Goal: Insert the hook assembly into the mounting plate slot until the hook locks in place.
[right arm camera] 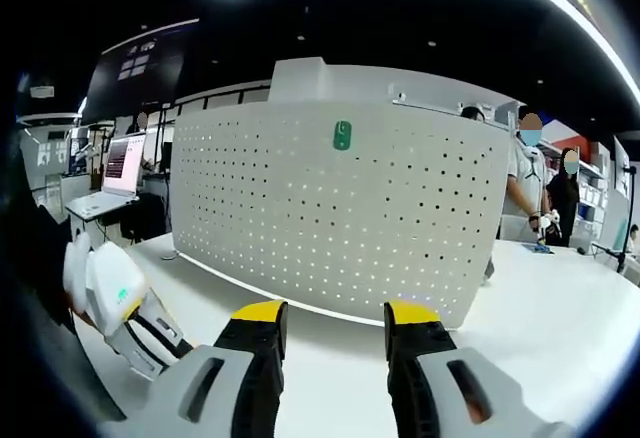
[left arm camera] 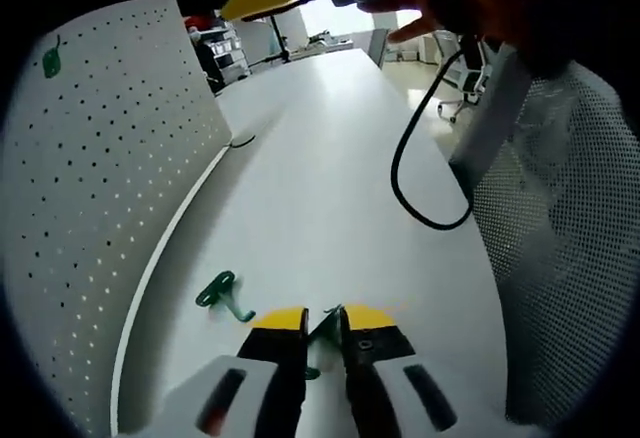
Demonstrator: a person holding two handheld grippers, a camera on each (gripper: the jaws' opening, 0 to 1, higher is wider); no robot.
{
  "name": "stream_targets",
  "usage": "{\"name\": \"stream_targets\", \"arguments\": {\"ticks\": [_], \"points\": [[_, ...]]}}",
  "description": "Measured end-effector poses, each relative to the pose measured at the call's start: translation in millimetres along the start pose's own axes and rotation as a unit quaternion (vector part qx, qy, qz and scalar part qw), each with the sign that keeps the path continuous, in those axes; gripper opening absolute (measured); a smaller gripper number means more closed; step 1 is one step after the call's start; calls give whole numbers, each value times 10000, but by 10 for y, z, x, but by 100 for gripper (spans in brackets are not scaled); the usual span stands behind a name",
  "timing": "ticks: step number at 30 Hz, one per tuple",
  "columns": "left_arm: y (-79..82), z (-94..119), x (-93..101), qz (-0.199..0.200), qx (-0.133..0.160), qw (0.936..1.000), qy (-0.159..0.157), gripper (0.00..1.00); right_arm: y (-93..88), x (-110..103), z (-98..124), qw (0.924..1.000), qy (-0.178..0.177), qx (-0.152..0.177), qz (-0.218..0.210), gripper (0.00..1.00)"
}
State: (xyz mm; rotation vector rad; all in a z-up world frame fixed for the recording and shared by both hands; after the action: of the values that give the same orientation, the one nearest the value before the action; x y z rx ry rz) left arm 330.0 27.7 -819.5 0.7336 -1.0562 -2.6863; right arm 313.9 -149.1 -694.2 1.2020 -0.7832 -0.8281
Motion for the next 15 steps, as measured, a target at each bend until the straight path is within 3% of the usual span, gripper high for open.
{"name": "stream_targets", "arguments": {"ticks": [15], "points": [[-15, -35, 0, -39, -45, 10000, 18, 6, -4, 6, 2, 10000, -5, 6, -40, 36]]}}
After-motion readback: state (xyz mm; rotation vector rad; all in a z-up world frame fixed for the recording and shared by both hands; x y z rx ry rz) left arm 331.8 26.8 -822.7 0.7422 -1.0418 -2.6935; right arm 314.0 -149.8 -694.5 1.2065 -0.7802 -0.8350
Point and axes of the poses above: the point that each gripper's makers call its tool centre point, and the gripper's own axes: z roughly backward along the fingers, x roughly to its right, y roughly out of its top, the point moved 8 cm from there along z, roughly backward along the fingers, and after that the axes turned 14 degrees about y, right-handed, at the moved point
